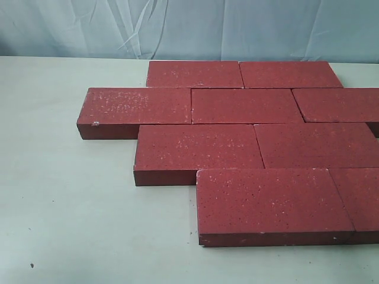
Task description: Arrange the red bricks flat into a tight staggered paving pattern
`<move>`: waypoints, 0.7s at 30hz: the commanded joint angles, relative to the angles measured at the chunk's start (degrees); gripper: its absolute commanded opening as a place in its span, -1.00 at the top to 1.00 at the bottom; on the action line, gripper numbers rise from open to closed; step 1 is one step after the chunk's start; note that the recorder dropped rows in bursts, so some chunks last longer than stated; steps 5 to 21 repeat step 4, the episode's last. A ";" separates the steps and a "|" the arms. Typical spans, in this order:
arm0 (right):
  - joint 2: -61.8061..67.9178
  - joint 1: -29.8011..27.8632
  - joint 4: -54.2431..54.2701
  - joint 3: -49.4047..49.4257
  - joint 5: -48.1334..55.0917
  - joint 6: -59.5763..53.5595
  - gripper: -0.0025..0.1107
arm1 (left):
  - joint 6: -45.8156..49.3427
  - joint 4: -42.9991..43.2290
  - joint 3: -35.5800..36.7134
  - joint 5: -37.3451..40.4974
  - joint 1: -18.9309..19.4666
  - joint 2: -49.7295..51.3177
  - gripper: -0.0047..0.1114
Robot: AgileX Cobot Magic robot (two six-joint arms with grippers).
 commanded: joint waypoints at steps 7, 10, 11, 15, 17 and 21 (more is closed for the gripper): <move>-0.39 -0.29 -0.01 0.13 -0.31 -0.02 0.97 | -0.15 -0.43 0.29 -0.23 0.16 -0.36 0.92; -0.39 -0.29 -0.01 0.13 -0.31 -0.02 0.97 | -0.15 -0.43 0.29 -0.23 0.16 -0.36 0.92; -0.39 -0.29 -0.01 0.13 -0.31 -0.02 0.97 | -0.15 -0.43 0.29 -0.23 0.16 -0.36 0.92; -0.39 -0.29 -0.01 0.13 -0.31 -0.02 0.97 | -0.15 -0.43 0.29 -0.23 0.16 -0.36 0.92; -0.39 -0.29 -0.01 0.13 -0.31 -0.02 0.97 | -0.15 -0.43 0.29 -0.23 0.16 -0.36 0.92; -0.39 -0.29 -0.01 0.13 -0.31 -0.02 0.97 | -0.15 -0.43 0.29 -0.23 0.16 -0.36 0.92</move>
